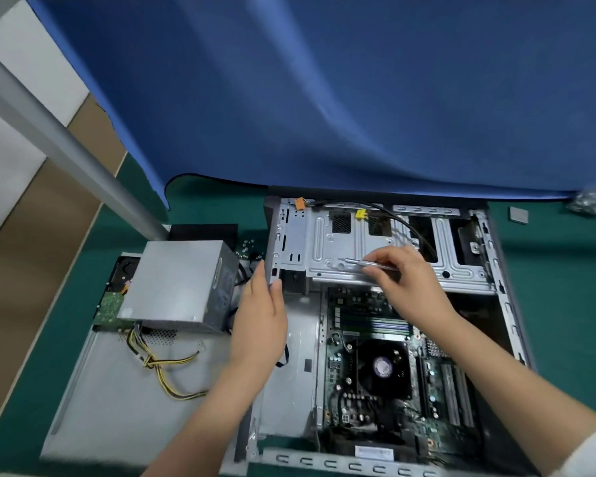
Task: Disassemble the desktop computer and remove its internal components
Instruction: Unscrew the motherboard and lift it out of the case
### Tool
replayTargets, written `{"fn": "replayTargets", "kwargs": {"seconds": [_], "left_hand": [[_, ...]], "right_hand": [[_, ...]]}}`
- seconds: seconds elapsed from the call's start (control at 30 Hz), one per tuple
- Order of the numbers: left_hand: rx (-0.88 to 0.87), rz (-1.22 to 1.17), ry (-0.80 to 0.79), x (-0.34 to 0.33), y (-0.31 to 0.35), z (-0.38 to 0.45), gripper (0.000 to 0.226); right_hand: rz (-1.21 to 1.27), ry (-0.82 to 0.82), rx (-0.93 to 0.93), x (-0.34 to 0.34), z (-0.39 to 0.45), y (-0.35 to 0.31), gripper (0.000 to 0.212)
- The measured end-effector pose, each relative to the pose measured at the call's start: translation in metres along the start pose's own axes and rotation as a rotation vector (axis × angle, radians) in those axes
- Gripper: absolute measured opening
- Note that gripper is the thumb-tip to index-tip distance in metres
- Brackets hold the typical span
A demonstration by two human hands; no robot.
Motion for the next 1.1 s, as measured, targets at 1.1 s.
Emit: {"fn": "replayTargets", "kwargs": {"seconds": [1.1], "left_hand": [[0.091,0.151,0.099,0.004,-0.009,-0.006,0.050]], "right_hand": [[-0.656,-0.400,0.188,-0.117,-0.056,0.006,0.033]]}}
Point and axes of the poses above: each hand's wrist, its own z-axis towards the middle knuckle, its own x-axis out of the back of the hand, y = z × x, the point moved 4 cm from there along z, towards the middle knuckle, and after that the axes turned 7 degrees about -z, right-handed, at the moved point
